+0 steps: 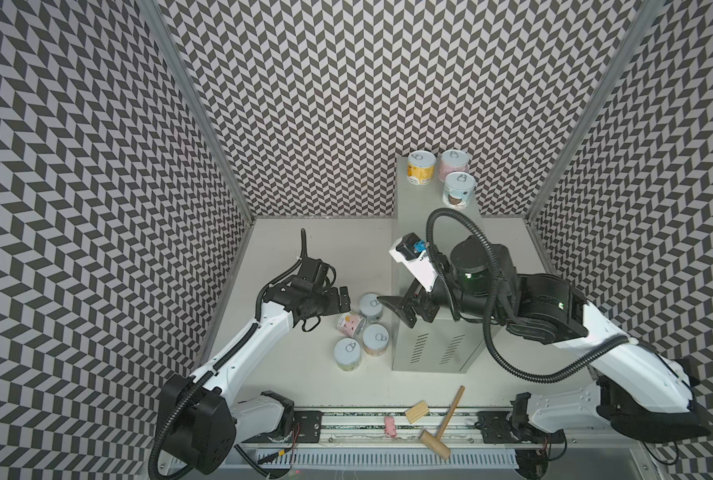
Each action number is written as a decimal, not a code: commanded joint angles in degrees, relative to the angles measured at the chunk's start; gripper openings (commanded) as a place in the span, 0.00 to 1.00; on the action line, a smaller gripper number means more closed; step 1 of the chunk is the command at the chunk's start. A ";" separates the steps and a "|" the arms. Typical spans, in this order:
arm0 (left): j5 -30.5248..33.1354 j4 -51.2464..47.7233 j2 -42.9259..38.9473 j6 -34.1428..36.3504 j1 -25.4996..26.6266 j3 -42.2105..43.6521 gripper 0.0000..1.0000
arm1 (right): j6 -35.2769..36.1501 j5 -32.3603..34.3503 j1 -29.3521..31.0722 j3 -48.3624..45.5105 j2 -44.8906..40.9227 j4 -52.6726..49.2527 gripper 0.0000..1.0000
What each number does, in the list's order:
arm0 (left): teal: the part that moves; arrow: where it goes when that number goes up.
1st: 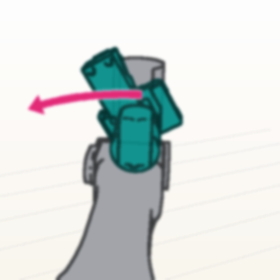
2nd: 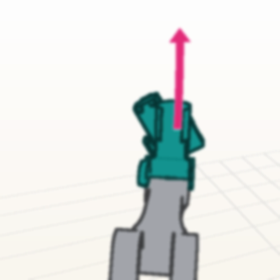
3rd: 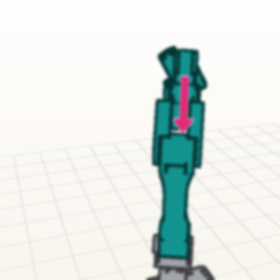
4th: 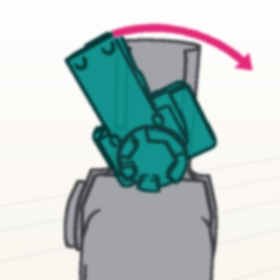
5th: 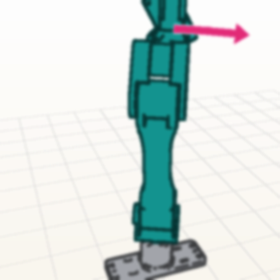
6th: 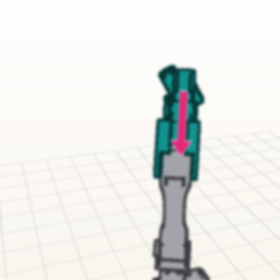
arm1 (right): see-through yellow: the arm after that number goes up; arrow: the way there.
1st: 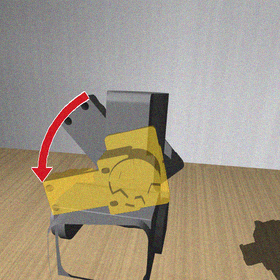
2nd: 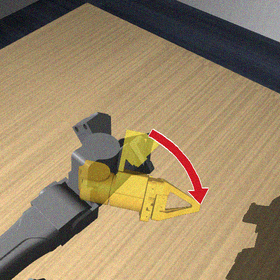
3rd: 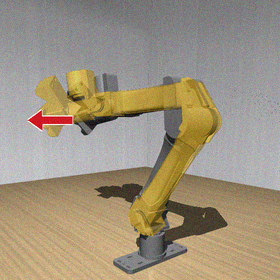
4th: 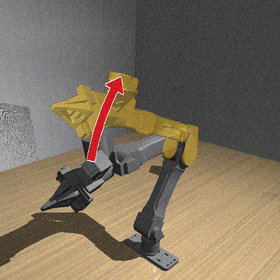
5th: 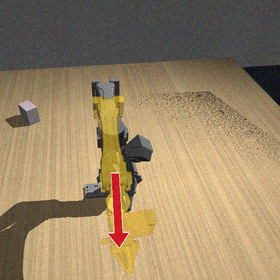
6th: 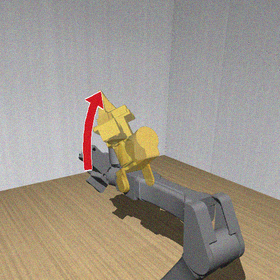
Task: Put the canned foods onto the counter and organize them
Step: 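Lower the left gripper onto the pink fruit-printed can while the right arm hovers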
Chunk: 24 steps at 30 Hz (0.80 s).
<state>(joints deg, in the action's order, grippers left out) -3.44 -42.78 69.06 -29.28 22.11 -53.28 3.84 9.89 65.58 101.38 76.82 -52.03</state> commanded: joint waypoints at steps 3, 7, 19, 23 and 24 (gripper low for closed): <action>-3.03 1.60 -3.40 -4.06 1.03 2.96 0.98 | 1.00 5.84 1.76 0.80 -0.50 -0.83 0.99; -2.33 0.77 -1.64 0.09 5.04 1.46 0.97 | 1.52 5.37 1.81 -0.39 -1.98 0.33 0.99; 1.55 -1.52 5.47 5.25 9.28 -0.08 0.98 | 2.15 5.76 1.79 -1.36 -3.16 1.41 0.99; 2.66 -1.05 7.85 5.81 10.29 -1.03 0.97 | 2.28 6.40 1.81 -1.20 -3.33 1.30 0.99; 2.96 -1.06 8.40 5.81 10.41 -1.14 0.98 | 2.31 6.45 1.82 -1.12 -3.35 1.23 0.99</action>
<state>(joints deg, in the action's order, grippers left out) -2.52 -43.83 76.18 -24.36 31.92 -52.45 5.43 15.11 67.09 100.22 74.37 -53.54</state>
